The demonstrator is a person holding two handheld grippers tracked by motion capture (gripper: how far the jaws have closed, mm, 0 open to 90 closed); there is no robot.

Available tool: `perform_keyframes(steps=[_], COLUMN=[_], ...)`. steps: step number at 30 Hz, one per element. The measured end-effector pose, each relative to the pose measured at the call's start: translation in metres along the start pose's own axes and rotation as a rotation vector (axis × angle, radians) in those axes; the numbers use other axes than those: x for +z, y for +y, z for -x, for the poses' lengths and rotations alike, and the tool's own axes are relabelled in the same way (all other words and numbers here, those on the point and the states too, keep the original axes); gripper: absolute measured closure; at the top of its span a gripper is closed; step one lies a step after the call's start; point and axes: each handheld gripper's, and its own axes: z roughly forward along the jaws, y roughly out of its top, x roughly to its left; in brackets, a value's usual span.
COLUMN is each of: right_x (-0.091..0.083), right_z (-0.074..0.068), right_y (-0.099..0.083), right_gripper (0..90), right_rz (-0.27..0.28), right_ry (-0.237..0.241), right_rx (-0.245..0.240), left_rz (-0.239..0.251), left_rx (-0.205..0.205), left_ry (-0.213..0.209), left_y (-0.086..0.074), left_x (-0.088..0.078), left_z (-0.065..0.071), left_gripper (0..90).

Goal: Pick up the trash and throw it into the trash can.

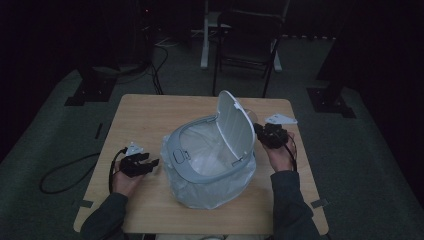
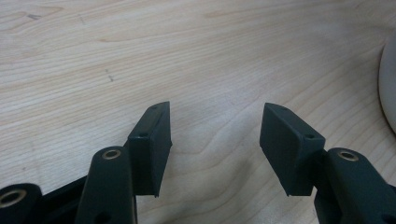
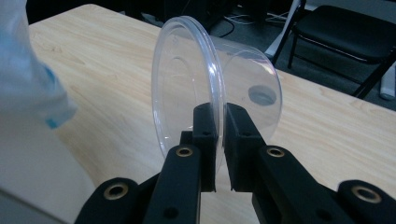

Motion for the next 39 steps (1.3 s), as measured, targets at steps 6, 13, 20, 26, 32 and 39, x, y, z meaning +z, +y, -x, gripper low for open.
perform_keyframes(steps=[6, 13, 20, 26, 32, 39], right_x=[0.004, 0.013, 0.025, 0.033, 0.036, 0.036], right_z=[0.004, 0.011, 0.007, 0.003, 0.000, -0.003], right_y=[0.014, 0.031, 0.053, 0.076, 0.095, 0.121], right_gripper=[83.5, 83.5, 83.5, 83.5, 83.5, 83.5], right_rz=[0.021, 0.035, 0.017, 0.023, 0.036, 0.053], right_ry=[0.010, 0.032, 0.032, 0.049, 0.064, 0.083], right_rx=[0.032, 0.057, 0.009, -0.019, -0.030, -0.033], left_rz=[-0.014, -0.017, -0.031, -0.035, -0.032, -0.037], left_rx=[0.027, 0.031, 0.045, 0.055, 0.052, 0.056], left_ry=[0.026, 0.038, 0.048, 0.054, 0.051, 0.045], left_y=[-0.002, -0.001, 0.000, 0.000, 0.000, 0.001], left_x=[0.004, 0.005, 0.008, 0.008, 0.008, 0.009], left_z=[0.005, 0.007, 0.012, 0.013, 0.013, 0.014], left_gripper=[43.8, 43.5, 41.9, 41.2, 41.1, 41.0])
